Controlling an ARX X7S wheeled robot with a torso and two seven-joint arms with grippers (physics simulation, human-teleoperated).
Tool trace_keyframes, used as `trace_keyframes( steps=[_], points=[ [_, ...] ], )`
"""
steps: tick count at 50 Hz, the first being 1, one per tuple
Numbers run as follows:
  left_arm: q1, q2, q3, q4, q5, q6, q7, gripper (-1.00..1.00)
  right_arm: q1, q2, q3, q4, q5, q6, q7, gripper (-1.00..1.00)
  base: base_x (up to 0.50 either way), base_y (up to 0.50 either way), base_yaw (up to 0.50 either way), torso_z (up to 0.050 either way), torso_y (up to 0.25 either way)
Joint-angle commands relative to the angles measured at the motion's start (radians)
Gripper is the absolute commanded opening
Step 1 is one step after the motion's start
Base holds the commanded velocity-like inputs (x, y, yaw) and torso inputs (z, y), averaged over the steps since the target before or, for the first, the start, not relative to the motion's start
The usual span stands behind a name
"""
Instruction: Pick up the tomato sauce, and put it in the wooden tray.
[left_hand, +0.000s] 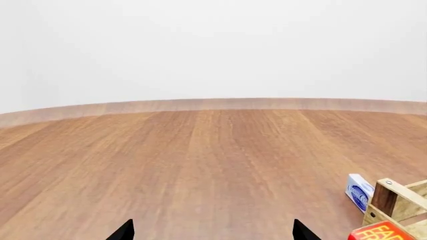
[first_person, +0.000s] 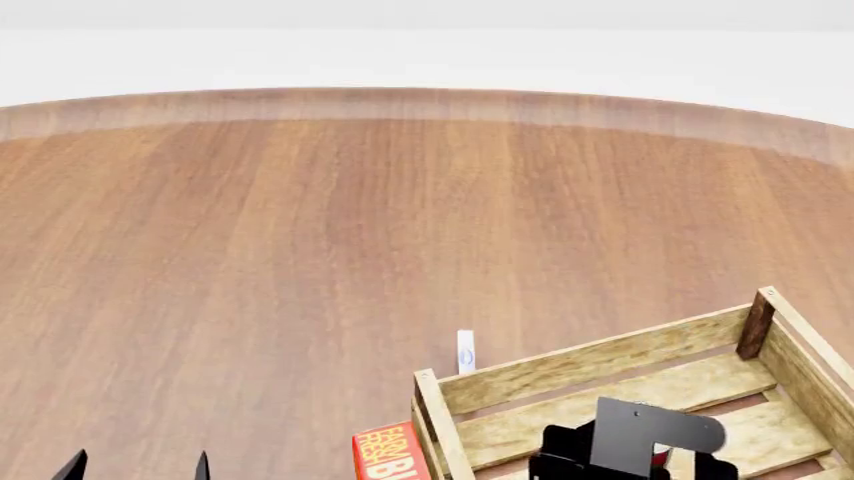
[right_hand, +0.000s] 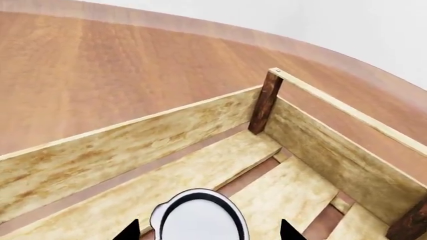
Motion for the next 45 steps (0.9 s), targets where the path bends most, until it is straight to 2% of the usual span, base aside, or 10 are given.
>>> trace_keyframes(
  steps=[1, 4, 7, 11, 14, 19, 23, 28, 40, 45],
  points=[
    [-0.004, -0.001, 0.003, -0.009, -0.001, 0.005, 0.0, 1.0, 0.01, -0.001, -0.01, -0.001, -0.005, -0.054, -0.015, 1.0, 0.0, 0.0, 0.0, 0.0, 0.0],
    [-0.004, -0.001, 0.003, -0.005, -0.002, 0.002, -0.002, 1.0, 0.008, -0.002, -0.022, -0.001, -0.014, -0.122, -0.008, 1.0, 0.0, 0.0, 0.0, 0.0, 0.0],
    [-0.005, -0.001, 0.004, -0.007, -0.002, 0.004, -0.002, 1.0, -0.015, -0.002, -0.053, -0.004, -0.04, -0.283, -0.01, 1.0, 0.0, 0.0, 0.0, 0.0, 0.0],
    [-0.004, -0.002, 0.005, -0.008, -0.003, 0.006, -0.002, 1.0, -0.067, 0.001, -0.062, -0.113, -0.046, -0.319, -0.009, 1.0, 0.0, 0.0, 0.0, 0.0, 0.0],
    [-0.003, -0.003, 0.005, -0.003, -0.004, 0.003, -0.004, 1.0, -0.165, 0.013, -0.063, -0.338, -0.049, -0.279, -0.004, 1.0, 0.0, 0.0, 0.0, 0.0, 0.0],
    [-0.003, -0.004, 0.007, -0.002, -0.005, 0.003, -0.005, 1.0, -0.226, 0.019, -0.052, -0.497, -0.037, -0.224, 0.019, 1.0, 0.0, 0.0, 0.0, 0.0, 0.0],
    [-0.003, -0.004, 0.008, -0.003, -0.006, 0.004, -0.006, 1.0, -0.307, 0.03, -0.055, -0.723, -0.029, -0.135, 0.011, 1.0, 0.0, 0.0, 0.0, 0.0, 0.0],
    [-0.003, -0.006, 0.01, -0.001, -0.005, 0.002, -0.008, 1.0, -0.469, 0.054, -0.06, -1.088, 0.021, -0.031, -0.025, 1.0, 0.0, 0.0, 0.0, 0.0, 0.0],
    [-0.003, -0.007, 0.013, 0.001, -0.005, 0.001, -0.012, 1.0, -0.654, 0.098, -0.084, -1.452, 0.107, 0.071, -0.067, 1.0, 0.0, 0.0, 0.0, 0.0, 0.0],
    [-0.005, -0.008, 0.014, -0.003, -0.005, 0.004, -0.012, 1.0, -0.703, 0.124, -0.092, -1.591, 0.179, 0.173, -0.083, 1.0, 0.0, 0.0, 0.0, 0.0, 0.0]
  ],
)
